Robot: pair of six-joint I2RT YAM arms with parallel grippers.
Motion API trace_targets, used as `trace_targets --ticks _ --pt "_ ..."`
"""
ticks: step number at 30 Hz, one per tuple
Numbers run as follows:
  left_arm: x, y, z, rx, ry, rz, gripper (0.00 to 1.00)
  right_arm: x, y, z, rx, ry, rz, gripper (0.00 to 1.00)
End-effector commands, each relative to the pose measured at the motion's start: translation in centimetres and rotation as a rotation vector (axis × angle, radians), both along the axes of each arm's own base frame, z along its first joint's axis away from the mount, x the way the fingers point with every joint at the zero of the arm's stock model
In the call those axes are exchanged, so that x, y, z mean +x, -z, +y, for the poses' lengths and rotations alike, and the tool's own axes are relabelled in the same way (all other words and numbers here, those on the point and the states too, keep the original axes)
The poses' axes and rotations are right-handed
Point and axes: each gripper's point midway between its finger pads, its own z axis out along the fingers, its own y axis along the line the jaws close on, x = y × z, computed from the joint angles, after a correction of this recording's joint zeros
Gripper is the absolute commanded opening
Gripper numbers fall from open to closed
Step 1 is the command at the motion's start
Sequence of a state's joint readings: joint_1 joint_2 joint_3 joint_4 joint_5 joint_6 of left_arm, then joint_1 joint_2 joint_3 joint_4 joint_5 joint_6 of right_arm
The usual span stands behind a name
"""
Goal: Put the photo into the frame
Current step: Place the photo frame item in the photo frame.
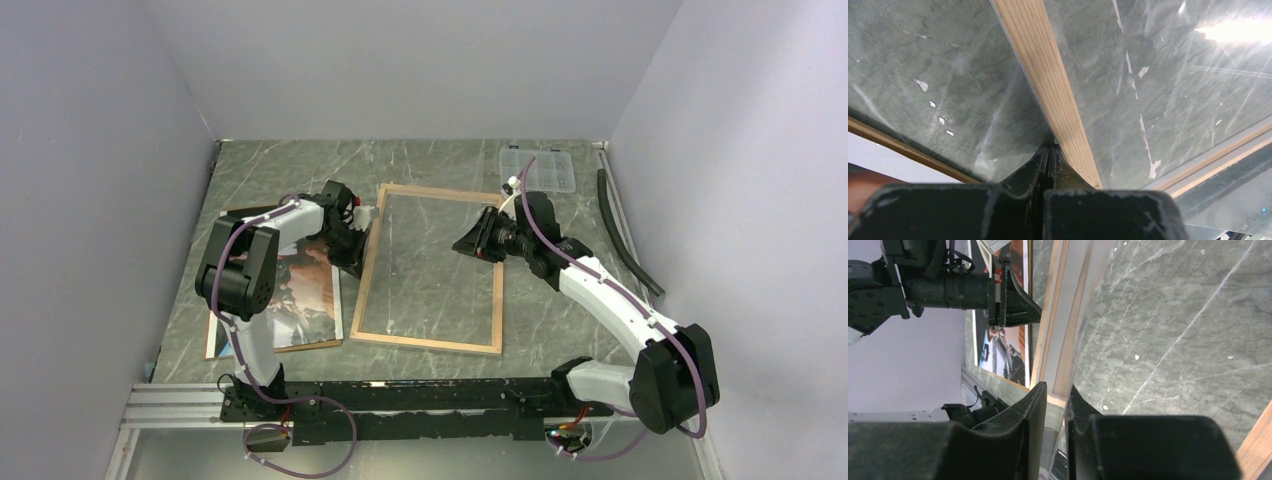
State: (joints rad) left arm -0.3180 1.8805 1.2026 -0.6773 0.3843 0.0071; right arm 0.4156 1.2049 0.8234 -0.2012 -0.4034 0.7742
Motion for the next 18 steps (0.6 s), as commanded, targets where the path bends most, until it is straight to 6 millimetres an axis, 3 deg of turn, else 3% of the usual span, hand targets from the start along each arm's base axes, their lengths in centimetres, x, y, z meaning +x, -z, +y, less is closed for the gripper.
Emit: trace_targets --ticks 1,9,18 --pt "0.5 -0.7 0.0 0.007 0.016 -0.050 0.03 0.4 -2.6 0.8 0.056 -0.037 -0.082 0.18" --pt "0.7 -0.6 0.0 0.008 0.013 -0.048 0.03 0.7 -3.4 1.5 0.103 -0.055 -0.112 0.01" --pt "0.7 -0.4 0.0 0.009 0.013 -0.044 0.03 0.8 -3.1 2.1 0.204 -0.016 -0.084 0.00"
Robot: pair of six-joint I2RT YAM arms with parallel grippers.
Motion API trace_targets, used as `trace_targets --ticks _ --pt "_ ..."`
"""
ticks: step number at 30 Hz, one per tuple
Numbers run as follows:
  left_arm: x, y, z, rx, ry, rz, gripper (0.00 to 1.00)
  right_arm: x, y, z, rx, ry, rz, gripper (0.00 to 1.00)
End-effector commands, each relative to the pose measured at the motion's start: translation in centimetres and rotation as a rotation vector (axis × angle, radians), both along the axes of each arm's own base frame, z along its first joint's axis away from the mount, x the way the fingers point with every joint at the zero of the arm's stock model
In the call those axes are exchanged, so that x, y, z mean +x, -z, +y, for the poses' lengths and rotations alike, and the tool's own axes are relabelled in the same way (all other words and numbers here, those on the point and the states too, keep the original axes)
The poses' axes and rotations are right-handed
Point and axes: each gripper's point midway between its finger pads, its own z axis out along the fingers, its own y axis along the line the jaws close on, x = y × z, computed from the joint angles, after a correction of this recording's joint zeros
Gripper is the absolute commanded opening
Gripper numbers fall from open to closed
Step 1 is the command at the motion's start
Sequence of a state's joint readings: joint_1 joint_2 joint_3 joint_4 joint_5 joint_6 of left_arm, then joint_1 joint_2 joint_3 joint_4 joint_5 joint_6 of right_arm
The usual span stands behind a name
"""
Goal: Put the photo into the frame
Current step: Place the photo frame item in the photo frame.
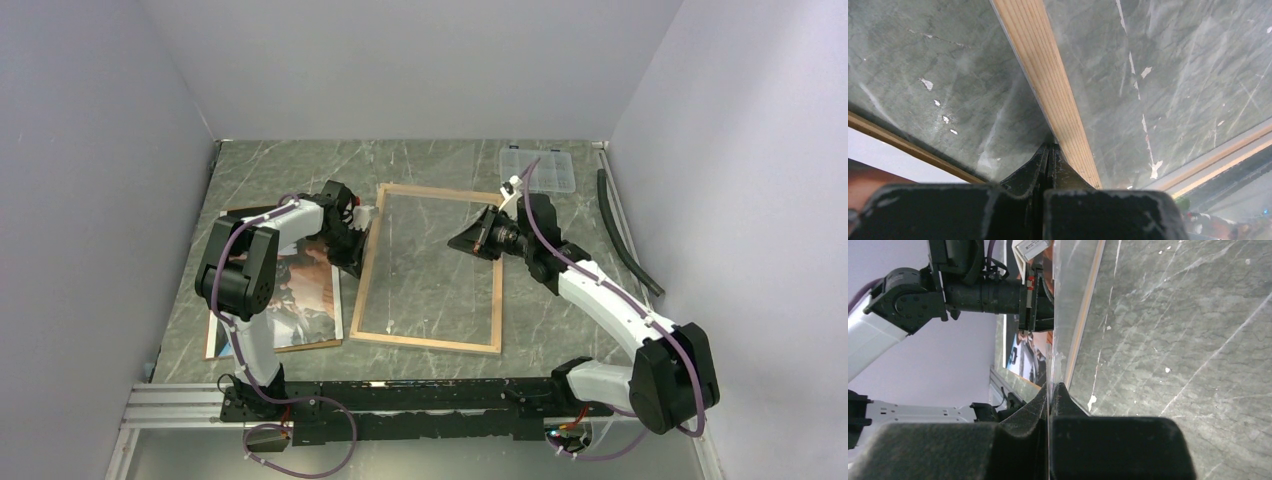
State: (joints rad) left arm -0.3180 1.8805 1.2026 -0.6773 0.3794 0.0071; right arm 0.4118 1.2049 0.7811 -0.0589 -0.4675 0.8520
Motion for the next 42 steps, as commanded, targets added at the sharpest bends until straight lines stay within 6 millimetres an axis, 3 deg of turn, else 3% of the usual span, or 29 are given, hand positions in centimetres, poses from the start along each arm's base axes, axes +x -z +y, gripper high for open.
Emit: trace_targets --ticks 1,12,28,42 --pt "0.7 -0.5 -0.1 0.005 0.013 -0.042 0.03 0.6 -1.7 0.9 0.102 0.006 -0.055 0.00" --pt "0.5 -0.4 0.0 0.008 0.016 -0.041 0.03 0.5 0.1 1.0 0.126 0.013 -0.029 0.00" --pt "0.5 -0.4 -0.2 0.002 0.015 -0.032 0.03 -1.0 7.8 -1.8 -0.044 0.100 0.063 0.00" --pt "0.5 -0.3 -0.5 -0.002 0.018 -0.025 0.03 -0.2 8.9 -1.4 -0.039 0.104 0.077 0.00"
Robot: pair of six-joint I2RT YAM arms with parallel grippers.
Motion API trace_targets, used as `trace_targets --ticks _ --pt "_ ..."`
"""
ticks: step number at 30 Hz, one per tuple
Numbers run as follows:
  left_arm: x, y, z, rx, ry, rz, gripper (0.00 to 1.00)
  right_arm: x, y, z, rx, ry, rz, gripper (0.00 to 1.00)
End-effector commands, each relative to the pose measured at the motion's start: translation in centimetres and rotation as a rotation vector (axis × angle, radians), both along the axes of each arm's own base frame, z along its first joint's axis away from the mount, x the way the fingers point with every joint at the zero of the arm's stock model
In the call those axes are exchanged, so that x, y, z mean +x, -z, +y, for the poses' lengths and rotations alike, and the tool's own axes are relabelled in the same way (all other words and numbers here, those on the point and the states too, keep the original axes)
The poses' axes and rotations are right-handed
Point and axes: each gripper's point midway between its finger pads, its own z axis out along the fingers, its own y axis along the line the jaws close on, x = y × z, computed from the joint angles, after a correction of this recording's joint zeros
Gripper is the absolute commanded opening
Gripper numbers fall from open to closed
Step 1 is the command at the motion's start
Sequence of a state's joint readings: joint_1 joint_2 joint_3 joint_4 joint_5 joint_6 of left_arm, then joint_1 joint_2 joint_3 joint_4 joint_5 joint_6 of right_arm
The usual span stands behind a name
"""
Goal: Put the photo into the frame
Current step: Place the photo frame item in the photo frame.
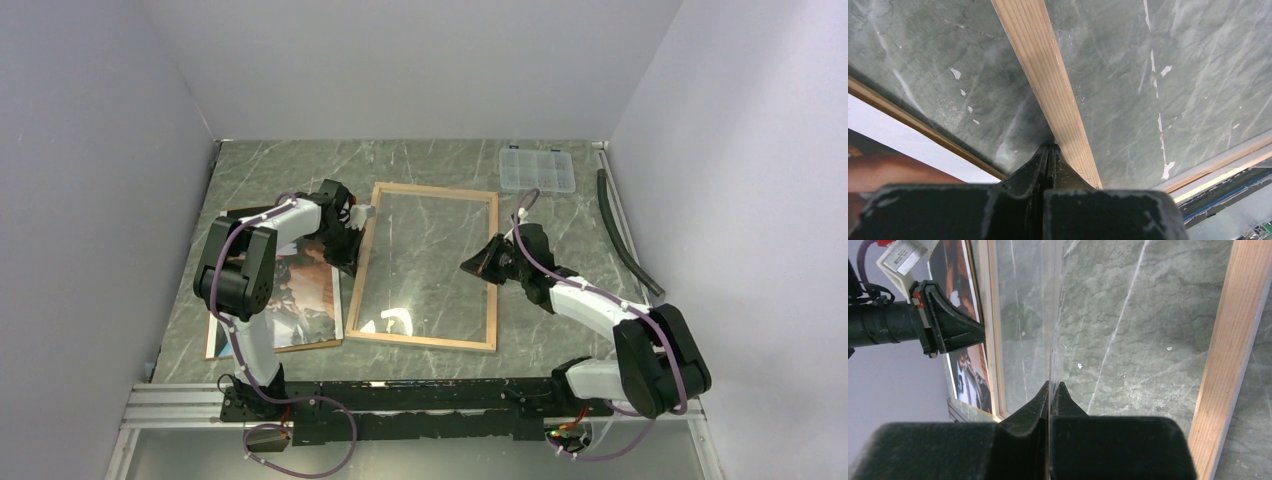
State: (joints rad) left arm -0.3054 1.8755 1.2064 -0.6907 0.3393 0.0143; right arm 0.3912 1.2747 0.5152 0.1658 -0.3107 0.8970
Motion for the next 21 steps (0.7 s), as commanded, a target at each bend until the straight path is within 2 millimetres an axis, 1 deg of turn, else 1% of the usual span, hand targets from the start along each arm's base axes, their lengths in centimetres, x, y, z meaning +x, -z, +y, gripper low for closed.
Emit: trace_targets --ticks 1,4,10,16,21 --pt "0.2 -0.2 -1.6 -0.040 0.035 -0.013 0.03 -0.2 -1.1 1.8 0.055 -0.072 -0.023 0.00" --pt "0.2 -0.3 -1.7 -0.044 0.036 -0.014 0.03 -0.2 -1.3 1.9 0.062 -0.072 -0.027 0.00" --pt "0.2 -0.3 -1.8 -0.048 0.037 -0.012 0.03 -0.3 -1.1 1.4 0.032 -0.060 -0.028 0.00" --pt "0.3 -0.5 -2.0 -0.052 0.039 -0.020 0.03 -0.4 0.2 0.6 -0.026 -0.033 0.003 0.00" --pt "0.3 -0.5 -1.9 -0.047 0.040 -0.025 0.03 0.0 0.3 1.0 -0.002 -0.038 -0.007 0.00"
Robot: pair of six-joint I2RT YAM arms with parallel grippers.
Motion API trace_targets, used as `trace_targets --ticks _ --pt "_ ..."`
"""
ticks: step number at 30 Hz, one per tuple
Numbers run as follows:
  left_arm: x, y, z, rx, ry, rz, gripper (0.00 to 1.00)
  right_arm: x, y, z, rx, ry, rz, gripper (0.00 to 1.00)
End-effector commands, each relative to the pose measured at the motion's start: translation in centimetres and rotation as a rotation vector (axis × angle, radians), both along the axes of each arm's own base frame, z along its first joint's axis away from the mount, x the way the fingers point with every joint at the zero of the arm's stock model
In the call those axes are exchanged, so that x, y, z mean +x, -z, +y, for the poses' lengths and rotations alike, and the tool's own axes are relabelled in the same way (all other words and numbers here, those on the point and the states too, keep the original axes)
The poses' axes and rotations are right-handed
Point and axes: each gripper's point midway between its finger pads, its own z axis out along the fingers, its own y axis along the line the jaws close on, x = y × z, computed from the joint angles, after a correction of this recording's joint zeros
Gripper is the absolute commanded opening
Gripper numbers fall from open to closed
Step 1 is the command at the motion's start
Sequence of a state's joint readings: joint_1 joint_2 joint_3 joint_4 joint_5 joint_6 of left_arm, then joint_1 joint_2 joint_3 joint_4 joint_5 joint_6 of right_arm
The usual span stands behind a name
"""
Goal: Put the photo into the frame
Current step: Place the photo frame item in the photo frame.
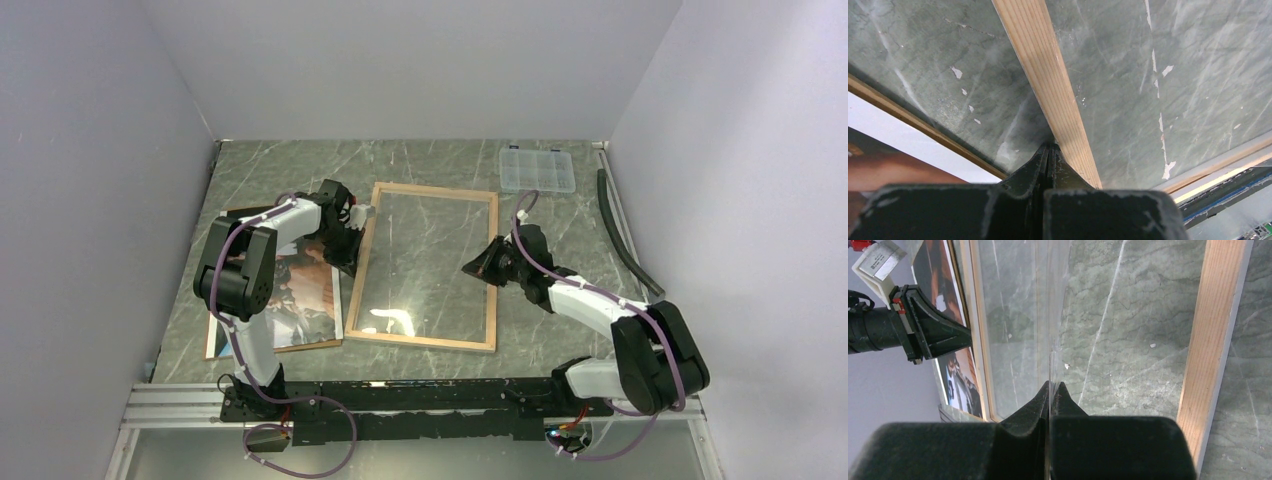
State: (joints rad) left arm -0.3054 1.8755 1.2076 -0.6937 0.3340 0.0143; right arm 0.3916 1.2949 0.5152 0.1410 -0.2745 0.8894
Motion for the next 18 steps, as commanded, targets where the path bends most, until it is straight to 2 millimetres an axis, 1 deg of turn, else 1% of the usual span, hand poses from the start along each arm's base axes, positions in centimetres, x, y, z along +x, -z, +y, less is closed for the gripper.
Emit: trace_targets --ticks 1,11,15,16,18 --pt "0.3 -0.5 -1.9 -0.052 0.042 -0.026 0.03 0.1 -0.9 1.8 0.045 -0.068 -0.033 0.00" --pt "0.3 -0.4 -2.6 -0.062 0.048 -0.020 0.03 0.5 -1.0 2.7 0.068 -0.072 -0.022 0.00" --pt "0.4 -0.5 -2.4 -0.052 0.050 -0.028 0.03 0.3 -0.6 2.0 0.021 -0.067 -0.013 0.00" --pt "0.4 -0.5 -2.3 -0.049 0.050 -0.030 0.03 0.2 -0.4 1.8 0.004 -0.066 -0.007 0.02" --pt "0.5 -0.8 -2.1 -0.043 0.048 -0.040 0.03 0.0 -0.4 1.5 -0.017 -0.071 -0.004 0.16"
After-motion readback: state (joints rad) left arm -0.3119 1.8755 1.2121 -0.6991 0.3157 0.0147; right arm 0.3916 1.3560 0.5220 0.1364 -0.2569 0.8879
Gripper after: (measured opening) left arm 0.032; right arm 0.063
